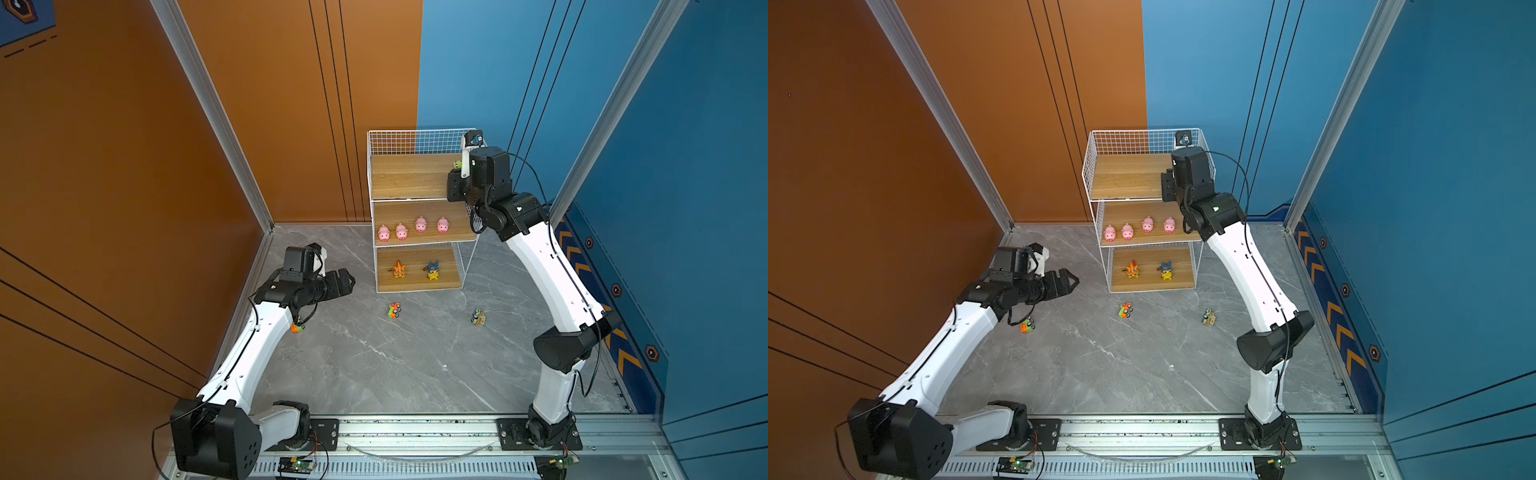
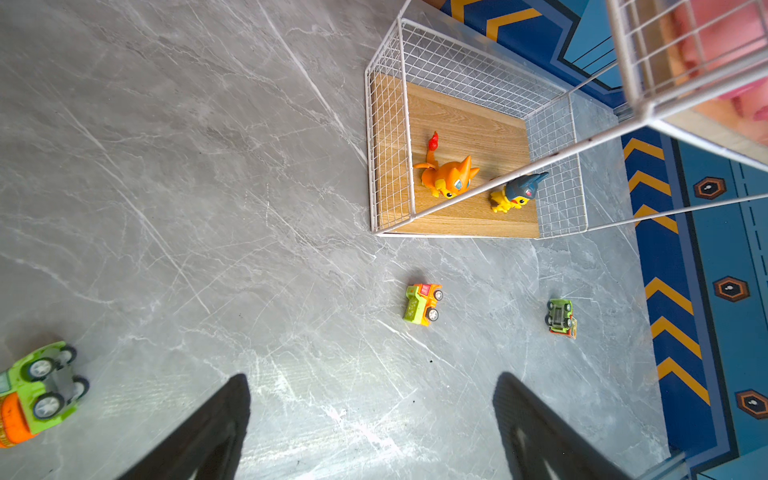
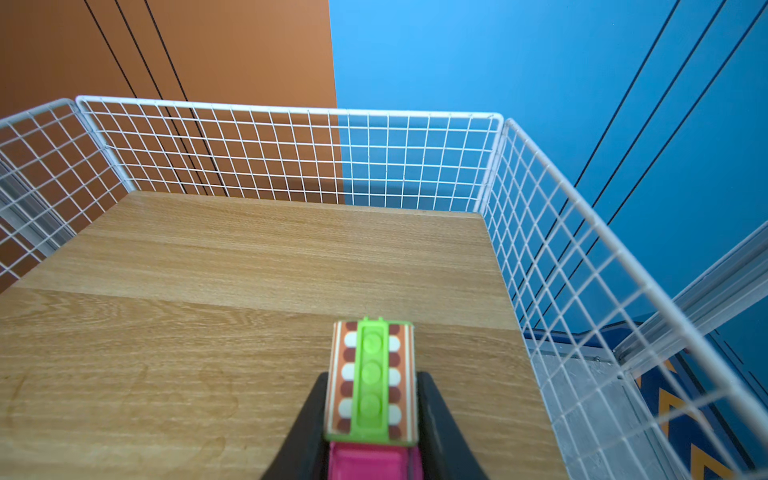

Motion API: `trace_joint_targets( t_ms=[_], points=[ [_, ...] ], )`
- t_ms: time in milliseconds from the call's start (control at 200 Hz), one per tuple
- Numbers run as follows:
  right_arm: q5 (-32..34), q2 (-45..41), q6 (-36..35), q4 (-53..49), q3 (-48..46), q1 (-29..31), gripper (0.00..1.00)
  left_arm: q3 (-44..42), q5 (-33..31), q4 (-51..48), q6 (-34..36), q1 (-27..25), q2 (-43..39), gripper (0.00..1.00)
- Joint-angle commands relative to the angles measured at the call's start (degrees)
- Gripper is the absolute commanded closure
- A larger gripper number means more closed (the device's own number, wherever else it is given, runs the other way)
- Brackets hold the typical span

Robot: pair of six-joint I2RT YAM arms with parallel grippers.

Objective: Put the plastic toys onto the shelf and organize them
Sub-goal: 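Lower the pink car onto the top shelf and open the right gripper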

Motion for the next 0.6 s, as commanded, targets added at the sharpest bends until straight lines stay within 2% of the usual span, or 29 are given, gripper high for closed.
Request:
trace_joint_targets(
  t_ms=[0, 596],
  points=[
    [1.1, 0.5, -0.1, -1.5, 1.3, -0.7, 0.73, -0.9, -0.3, 0.3, 0.8, -0.4, 0.4, 0.08],
    [-0.1, 1.4, -0.1, -1.6, 2.2, -1.4, 0.54, -0.9, -0.3, 0.3, 0.8, -0.4, 0.5, 0.08]
  ],
)
